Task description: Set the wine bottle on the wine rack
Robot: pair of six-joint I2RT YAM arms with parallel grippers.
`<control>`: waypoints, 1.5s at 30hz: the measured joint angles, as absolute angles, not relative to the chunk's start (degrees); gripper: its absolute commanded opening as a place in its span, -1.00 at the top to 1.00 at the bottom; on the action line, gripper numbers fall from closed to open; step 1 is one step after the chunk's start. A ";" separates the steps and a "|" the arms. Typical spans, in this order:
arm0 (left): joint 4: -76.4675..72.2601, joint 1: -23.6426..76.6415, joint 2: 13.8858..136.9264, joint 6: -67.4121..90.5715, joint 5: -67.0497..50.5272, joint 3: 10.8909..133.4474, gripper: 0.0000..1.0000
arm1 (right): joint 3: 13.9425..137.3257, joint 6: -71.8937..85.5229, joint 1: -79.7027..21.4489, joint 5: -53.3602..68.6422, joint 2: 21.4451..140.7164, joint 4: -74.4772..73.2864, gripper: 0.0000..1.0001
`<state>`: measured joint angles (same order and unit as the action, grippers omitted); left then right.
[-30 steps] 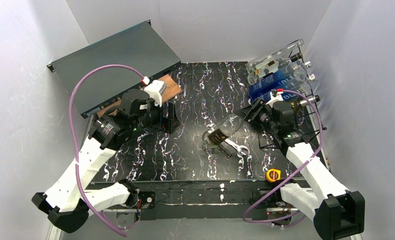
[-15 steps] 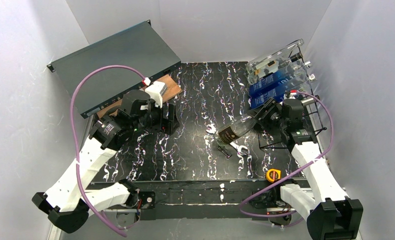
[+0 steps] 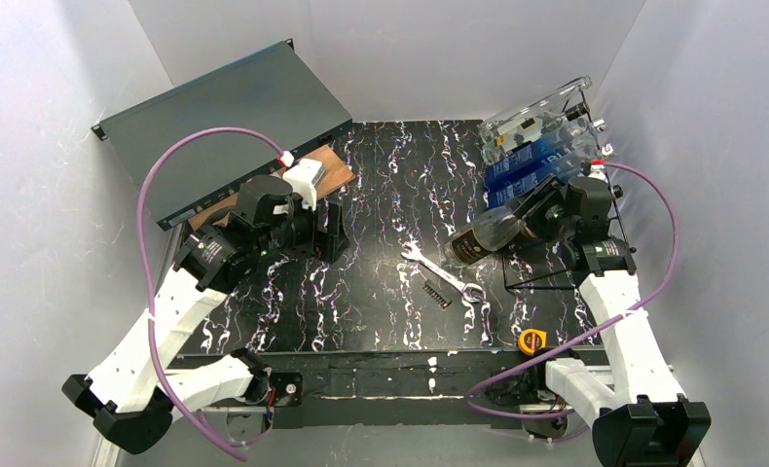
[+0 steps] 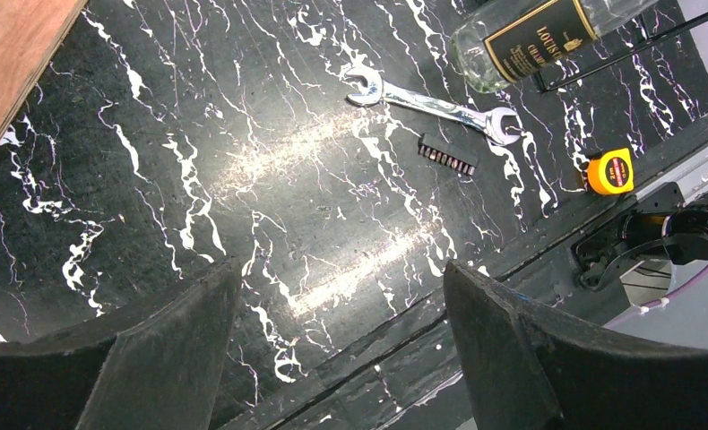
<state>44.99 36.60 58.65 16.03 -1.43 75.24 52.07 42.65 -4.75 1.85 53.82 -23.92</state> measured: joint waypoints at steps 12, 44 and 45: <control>45.08 36.60 56.86 15.31 -1.43 74.35 -0.64 | 55.75 38.44 -3.03 -8.51 53.82 -31.66 0.97; 45.69 36.60 55.72 15.42 -1.45 73.47 -0.63 | 57.82 35.33 1.52 -18.04 56.05 -37.58 0.97; 45.69 36.60 55.72 15.42 -1.45 73.47 -0.64 | 57.65 35.40 1.56 -18.04 56.10 -37.54 0.97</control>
<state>45.69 36.60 55.72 15.42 -1.45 73.47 57.65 35.40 1.56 -18.04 56.10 -37.54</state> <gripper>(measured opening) 0.816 0.598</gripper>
